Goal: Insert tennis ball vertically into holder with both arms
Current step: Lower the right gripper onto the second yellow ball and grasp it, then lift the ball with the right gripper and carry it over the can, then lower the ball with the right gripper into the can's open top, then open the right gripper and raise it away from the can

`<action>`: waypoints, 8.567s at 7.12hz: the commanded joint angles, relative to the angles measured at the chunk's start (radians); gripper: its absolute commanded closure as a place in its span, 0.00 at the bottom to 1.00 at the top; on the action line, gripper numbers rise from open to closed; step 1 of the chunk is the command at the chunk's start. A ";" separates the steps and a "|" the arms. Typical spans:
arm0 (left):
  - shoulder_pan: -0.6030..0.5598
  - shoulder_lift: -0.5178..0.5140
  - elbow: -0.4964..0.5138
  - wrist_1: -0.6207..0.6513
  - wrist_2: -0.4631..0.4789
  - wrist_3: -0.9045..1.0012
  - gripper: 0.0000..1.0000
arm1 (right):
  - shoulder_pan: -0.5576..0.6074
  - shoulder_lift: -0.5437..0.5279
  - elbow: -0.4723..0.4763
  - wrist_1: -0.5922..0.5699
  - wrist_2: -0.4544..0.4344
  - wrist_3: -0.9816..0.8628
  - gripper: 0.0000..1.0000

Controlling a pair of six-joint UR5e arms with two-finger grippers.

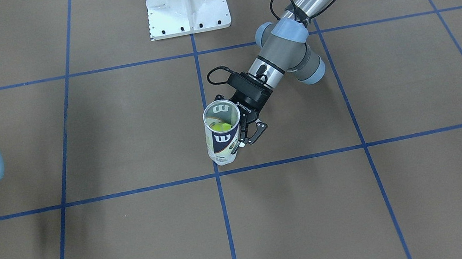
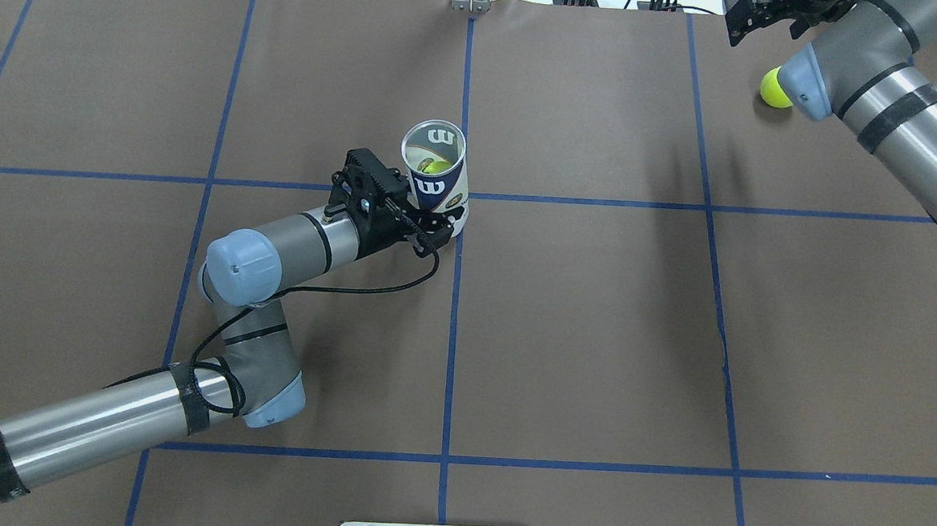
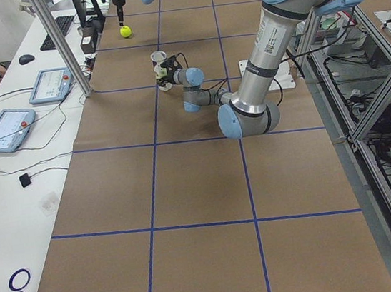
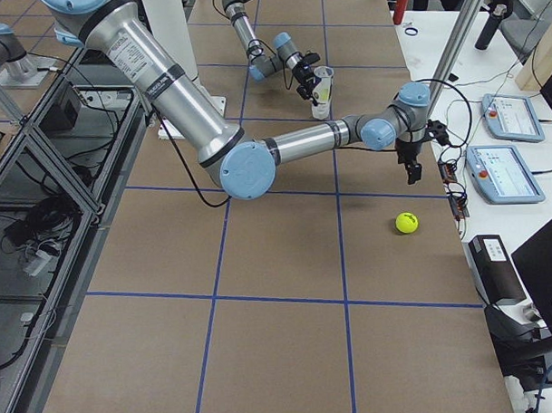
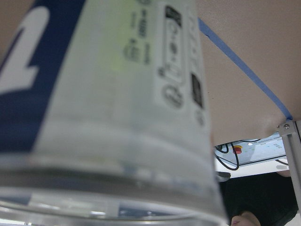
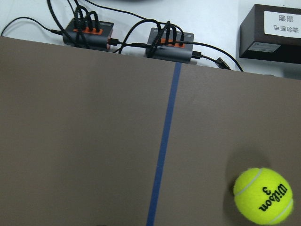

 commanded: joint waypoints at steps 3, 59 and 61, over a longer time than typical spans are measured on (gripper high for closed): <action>-0.006 -0.001 0.000 0.000 0.000 0.003 0.27 | -0.007 0.004 -0.225 0.208 -0.082 -0.065 0.01; -0.023 -0.005 0.006 0.001 0.000 0.004 0.24 | -0.357 0.281 0.384 -0.276 0.134 0.792 0.60; -0.022 -0.001 0.015 0.001 0.000 0.004 0.20 | -0.339 0.277 0.401 -0.246 0.139 0.797 0.00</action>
